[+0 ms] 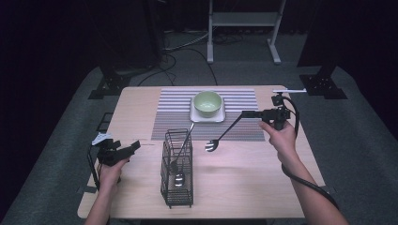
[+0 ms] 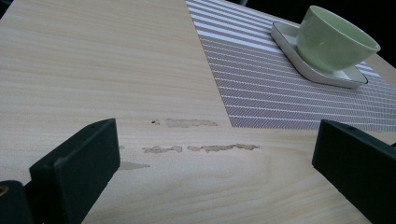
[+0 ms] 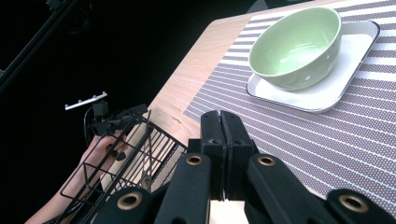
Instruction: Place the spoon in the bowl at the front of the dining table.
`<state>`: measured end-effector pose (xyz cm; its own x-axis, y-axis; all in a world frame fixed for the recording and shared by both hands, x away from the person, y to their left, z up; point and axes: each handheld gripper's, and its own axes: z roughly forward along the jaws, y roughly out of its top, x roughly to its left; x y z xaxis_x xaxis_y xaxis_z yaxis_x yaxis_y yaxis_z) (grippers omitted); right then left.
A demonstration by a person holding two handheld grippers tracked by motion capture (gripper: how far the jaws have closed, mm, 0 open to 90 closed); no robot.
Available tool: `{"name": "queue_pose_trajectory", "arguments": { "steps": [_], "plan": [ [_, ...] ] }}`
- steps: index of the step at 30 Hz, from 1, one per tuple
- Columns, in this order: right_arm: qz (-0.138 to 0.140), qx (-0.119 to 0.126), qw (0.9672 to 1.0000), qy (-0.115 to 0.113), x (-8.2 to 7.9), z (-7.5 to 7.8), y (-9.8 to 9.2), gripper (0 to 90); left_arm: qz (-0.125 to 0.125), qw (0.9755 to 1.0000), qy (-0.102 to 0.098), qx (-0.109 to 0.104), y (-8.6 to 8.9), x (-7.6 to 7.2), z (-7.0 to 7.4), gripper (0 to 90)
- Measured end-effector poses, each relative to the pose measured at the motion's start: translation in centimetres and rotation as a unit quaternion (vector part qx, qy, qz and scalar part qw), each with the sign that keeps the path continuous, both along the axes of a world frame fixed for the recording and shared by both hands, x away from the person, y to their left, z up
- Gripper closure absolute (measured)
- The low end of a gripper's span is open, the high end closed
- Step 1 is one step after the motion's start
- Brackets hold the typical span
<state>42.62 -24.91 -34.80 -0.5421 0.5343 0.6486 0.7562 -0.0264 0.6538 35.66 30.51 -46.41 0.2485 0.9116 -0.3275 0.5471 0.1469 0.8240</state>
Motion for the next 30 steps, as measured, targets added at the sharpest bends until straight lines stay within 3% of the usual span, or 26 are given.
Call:
{"name": "queue_pose_trajectory", "arguments": {
  "steps": [30],
  "plan": [
    [-0.017, 0.004, 0.9998, -0.004, 2.3, 0.7, 1.0, 89.0, 0.0, 1.0, 0.0, -0.002, 0.0, 0.1, 0.0, 0.0]
  ]
}}
